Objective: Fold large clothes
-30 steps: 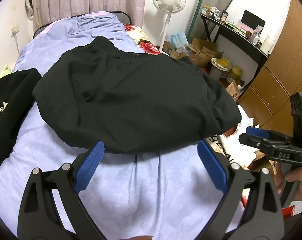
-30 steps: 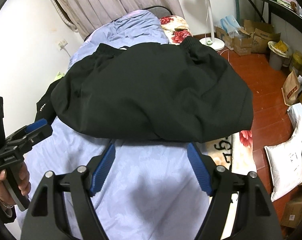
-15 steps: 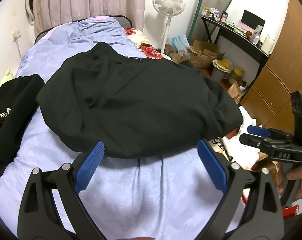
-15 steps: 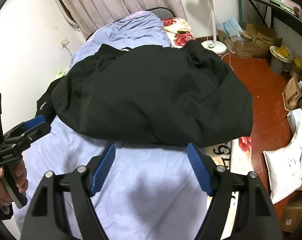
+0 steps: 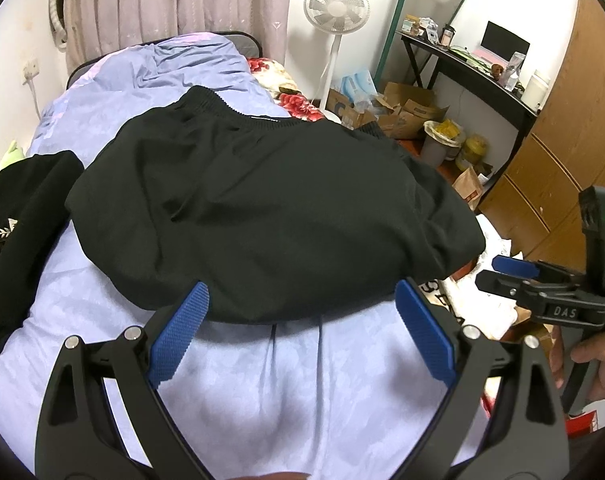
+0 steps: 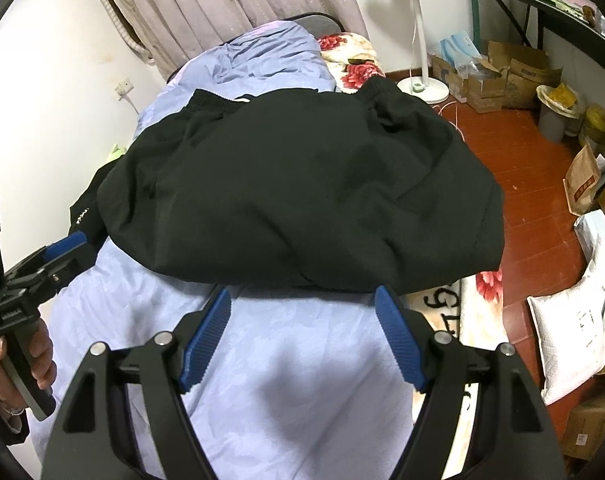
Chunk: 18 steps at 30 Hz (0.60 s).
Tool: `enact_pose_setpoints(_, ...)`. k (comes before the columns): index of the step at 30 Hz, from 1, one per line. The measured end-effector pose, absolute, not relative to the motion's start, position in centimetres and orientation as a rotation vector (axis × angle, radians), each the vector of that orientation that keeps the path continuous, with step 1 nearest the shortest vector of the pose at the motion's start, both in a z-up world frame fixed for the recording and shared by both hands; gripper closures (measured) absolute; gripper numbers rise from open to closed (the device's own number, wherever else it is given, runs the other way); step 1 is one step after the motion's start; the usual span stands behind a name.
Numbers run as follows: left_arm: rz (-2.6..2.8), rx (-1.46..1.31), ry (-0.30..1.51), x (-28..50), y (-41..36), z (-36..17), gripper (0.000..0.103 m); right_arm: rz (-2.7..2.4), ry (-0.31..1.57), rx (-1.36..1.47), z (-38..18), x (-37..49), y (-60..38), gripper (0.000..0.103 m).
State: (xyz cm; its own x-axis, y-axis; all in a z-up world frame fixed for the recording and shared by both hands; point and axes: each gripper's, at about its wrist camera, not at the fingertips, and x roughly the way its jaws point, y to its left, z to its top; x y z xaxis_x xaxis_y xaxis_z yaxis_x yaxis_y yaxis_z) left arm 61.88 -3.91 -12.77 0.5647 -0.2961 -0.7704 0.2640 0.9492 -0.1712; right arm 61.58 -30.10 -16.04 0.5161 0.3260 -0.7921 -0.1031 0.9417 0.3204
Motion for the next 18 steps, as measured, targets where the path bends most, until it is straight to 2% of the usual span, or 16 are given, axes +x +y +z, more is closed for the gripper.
enact_pose_setpoints(18,-0.335,-0.068,0.909,62.04,-4.38,-12.83,0.011,0.262,1.008,0.314,-16.94,61.76,-30.96,0.028)
